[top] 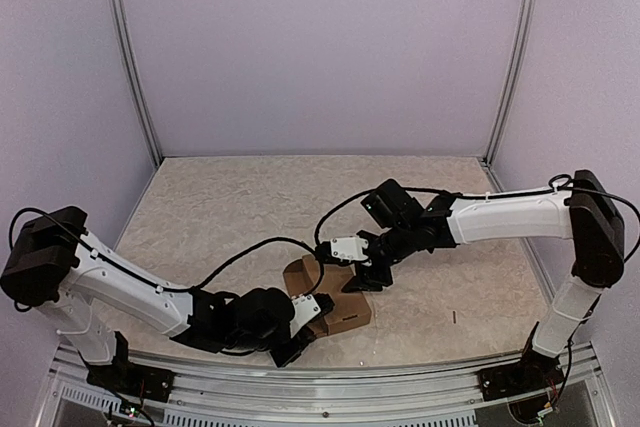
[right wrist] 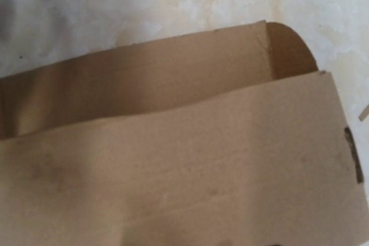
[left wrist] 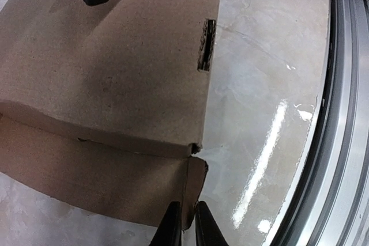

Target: Fold the paper box

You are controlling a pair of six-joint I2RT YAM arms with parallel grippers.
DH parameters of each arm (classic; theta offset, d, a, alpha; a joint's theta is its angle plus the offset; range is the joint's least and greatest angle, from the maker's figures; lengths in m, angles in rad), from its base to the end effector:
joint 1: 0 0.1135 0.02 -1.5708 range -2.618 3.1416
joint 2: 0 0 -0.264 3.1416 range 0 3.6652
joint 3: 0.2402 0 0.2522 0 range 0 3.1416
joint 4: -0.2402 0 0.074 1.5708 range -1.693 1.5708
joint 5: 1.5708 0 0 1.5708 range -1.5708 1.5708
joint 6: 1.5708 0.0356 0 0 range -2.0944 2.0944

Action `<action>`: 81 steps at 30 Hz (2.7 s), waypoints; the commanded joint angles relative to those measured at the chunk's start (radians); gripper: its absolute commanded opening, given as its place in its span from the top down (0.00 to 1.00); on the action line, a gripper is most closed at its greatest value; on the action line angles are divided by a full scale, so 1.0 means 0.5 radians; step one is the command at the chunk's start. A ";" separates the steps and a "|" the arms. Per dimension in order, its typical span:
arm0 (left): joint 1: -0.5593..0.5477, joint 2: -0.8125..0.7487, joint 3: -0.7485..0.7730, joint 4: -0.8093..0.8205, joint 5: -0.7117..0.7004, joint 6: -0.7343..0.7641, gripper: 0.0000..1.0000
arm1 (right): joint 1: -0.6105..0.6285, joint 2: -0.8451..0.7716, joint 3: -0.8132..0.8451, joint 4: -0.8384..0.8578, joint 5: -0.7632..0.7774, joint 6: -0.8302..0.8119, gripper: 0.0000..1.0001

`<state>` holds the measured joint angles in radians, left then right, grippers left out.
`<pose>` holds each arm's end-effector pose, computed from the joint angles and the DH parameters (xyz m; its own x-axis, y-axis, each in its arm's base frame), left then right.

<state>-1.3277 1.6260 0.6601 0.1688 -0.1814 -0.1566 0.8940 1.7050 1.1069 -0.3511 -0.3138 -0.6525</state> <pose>0.0783 -0.2891 0.1317 -0.3142 0.6298 -0.7104 0.8862 0.4630 0.0185 0.2134 0.2831 0.1991 0.1140 -0.7802 -0.6151 -0.9878 -0.0228 -0.1542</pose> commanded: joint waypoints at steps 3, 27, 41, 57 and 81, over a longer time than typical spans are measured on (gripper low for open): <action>-0.011 0.020 -0.001 0.101 -0.048 0.061 0.91 | 0.010 0.070 -0.045 0.027 -0.040 0.031 0.40; -0.008 0.091 0.096 0.070 -0.101 0.051 1.00 | 0.010 0.185 -0.043 -0.015 -0.116 0.066 0.40; -0.048 0.095 0.105 0.124 -0.304 0.068 1.00 | 0.011 0.228 -0.032 -0.035 -0.184 0.121 0.40; -0.062 0.083 0.082 0.078 -0.359 0.070 1.00 | -0.073 -0.035 0.075 -0.139 -0.143 0.182 0.31; -0.051 0.109 0.151 -0.017 -0.336 0.081 1.00 | -0.388 0.652 0.555 -0.385 -0.711 0.796 0.15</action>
<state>-1.3582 1.6653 0.7010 0.1822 -0.3435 -0.1223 0.6971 2.0201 1.3773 -0.5041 -0.6270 -0.2855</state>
